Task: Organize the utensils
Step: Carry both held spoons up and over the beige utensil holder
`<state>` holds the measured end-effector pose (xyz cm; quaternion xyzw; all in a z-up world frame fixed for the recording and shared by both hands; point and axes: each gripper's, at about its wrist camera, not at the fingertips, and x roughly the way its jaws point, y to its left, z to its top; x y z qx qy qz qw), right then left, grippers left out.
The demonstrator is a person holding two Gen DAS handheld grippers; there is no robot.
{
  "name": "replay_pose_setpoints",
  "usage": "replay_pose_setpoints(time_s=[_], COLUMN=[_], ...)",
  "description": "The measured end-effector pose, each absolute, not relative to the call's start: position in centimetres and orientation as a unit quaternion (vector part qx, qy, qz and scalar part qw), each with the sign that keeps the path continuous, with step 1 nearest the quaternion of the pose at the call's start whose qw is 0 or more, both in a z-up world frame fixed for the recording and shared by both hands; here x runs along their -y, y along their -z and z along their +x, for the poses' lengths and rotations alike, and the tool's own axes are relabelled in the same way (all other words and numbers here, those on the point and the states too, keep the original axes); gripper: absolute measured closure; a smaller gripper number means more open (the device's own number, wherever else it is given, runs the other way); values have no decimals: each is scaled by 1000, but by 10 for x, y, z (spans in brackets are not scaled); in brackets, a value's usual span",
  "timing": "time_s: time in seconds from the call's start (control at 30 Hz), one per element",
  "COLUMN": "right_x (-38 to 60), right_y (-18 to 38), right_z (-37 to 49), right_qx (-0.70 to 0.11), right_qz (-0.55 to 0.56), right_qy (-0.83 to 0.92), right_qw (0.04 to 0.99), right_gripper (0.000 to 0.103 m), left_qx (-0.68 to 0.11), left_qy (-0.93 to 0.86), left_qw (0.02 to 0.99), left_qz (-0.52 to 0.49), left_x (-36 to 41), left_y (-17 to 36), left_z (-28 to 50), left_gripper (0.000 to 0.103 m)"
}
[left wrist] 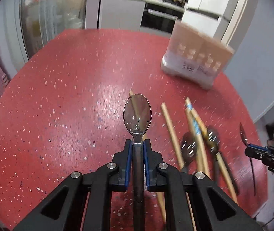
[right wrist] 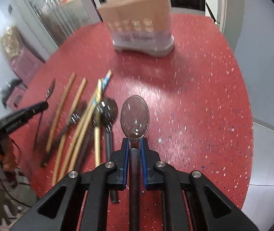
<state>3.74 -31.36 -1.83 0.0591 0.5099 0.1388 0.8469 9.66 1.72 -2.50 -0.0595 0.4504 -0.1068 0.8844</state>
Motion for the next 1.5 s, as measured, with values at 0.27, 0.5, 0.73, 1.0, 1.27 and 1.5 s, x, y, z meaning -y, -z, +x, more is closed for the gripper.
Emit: replay_pose_setpoints(time_s=[0.27, 0.5, 0.73, 1.0, 1.27, 1.5], right_x=[331, 334, 332, 332, 323, 311], right_y=[-45, -85, -112, -128, -112, -77], right_z=[62, 106, 167, 232, 271, 270], right_qx=[-435, -384, -343, -293, -246, -233], right_qz=[108, 103, 106, 120, 120, 77], right_qy=[-155, -156, -161, -158, -142, -132], right_qw=[880, 904, 919, 935, 951, 960], right_gripper=[90, 90, 90, 90, 91, 91], left_qx=[-381, -324, -285, -254, -211, -218], left_qy=[120, 128, 142, 155, 159, 161], left_qw=[913, 933, 945, 950, 961, 961], left_qz=[-86, -93, -77, -95, -79, -58], left_x=[-10, 5, 44, 74, 95, 105], left_y=[-44, -99, -127, -134, -115, -84], left_z=[120, 168, 242, 304, 323, 326], left_gripper=[66, 66, 66, 66, 66, 66])
